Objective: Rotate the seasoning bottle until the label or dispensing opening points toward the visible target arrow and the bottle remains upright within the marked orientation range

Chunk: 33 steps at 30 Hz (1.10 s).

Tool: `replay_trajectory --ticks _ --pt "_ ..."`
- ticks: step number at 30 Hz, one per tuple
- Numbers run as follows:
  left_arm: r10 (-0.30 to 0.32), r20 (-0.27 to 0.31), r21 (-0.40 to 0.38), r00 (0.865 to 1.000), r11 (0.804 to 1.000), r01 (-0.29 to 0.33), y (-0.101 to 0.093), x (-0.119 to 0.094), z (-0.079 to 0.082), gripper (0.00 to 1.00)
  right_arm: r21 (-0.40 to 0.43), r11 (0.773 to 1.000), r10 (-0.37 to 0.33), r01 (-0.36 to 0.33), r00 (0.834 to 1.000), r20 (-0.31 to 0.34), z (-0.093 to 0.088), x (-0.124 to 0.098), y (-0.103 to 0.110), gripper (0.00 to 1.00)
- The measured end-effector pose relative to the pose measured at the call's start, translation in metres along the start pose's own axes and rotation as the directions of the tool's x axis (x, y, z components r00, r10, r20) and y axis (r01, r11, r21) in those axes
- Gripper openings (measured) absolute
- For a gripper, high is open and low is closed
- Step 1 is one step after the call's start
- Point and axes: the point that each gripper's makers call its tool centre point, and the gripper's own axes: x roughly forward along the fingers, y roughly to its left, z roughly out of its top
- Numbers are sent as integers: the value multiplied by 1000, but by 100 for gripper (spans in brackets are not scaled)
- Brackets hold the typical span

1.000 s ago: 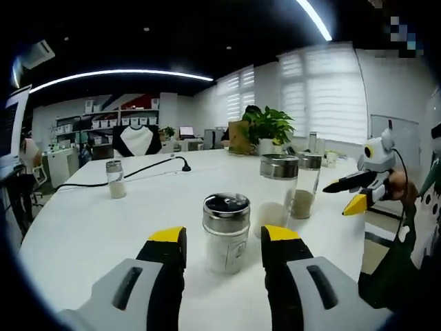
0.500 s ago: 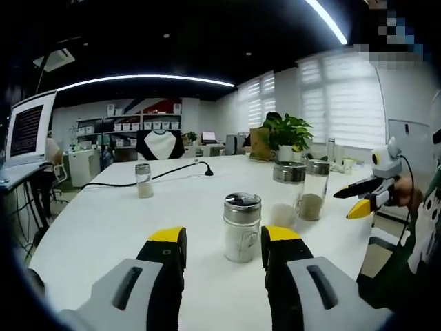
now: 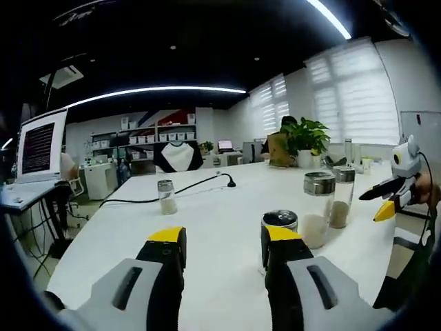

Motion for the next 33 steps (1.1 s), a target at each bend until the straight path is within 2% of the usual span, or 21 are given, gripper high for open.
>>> replay_trajectory --ticks 5,7,9,11,12,16,18,19,20,22,24,27,29,31,33 --pt "19 28 -2 999 1000 -19 18 16 11 46 1 1000 7 -7 1000 -4 -1 1 2 90" --pt "7 2 41 1000 999 -7 26 28 12 46 4 1000 10 -10 1000 -3 -1 2 2 90" --pt "25 14 21 1000 999 -25 35 37 15 46 5 1000 12 -11 1000 -4 -2 3 2 90" --pt "1 24 -7 1000 1000 -1 38 45 17 45 3 1000 10 -10 1000 -7 -2 3 2 90" --pt "12 20 -23 1000 1000 -11 42 49 17 46 4 1000 10 -10 1000 -7 -2 3 2 90" --pt "39 21 4 999 999 -39 57 70 14 47 5 1000 7 -7 1000 -5 -2 2 2 90" --pt "36 23 -6 999 999 -36 63 83 13 49 3 1000 6 -6 1000 -5 -1 2 2 90" --pt "35 2 -18 999 999 -35 64 88 10 50 4 1000 6 -6 1000 -5 -1 2 2 90" --pt "21 -22 -6 1000 1000 -21 63 92 6 52 2 1000 6 -6 1000 -2 -1 2 3 90" --pt "31 -12 21 999 999 -31 69 106 7 51 3 1000 6 -6 1000 -1 0 1 3 90" --pt "40 -19 -36 999 999 -41 74 114 6 52 3 1000 4 -4 1000 -2 -1 1 3 90" --pt "45 -10 -22 999 999 -45 81 126 9 51 3 1000 5 -5 1000 -1 -1 1 3 90" --pt "51 -38 -4 998 999 -51 87 134 8 49 3 1000 6 -6 1000 1 0 1 4 90" --pt "56 -24 -36 998 998 -57 91 142 11 49 2 1000 5 -5 1000 0 0 1 4 89" --pt "60 -18 -36 998 998 -61 94 152 10 49 3 1000 7 -7 1000 -2 0 1 5 89"
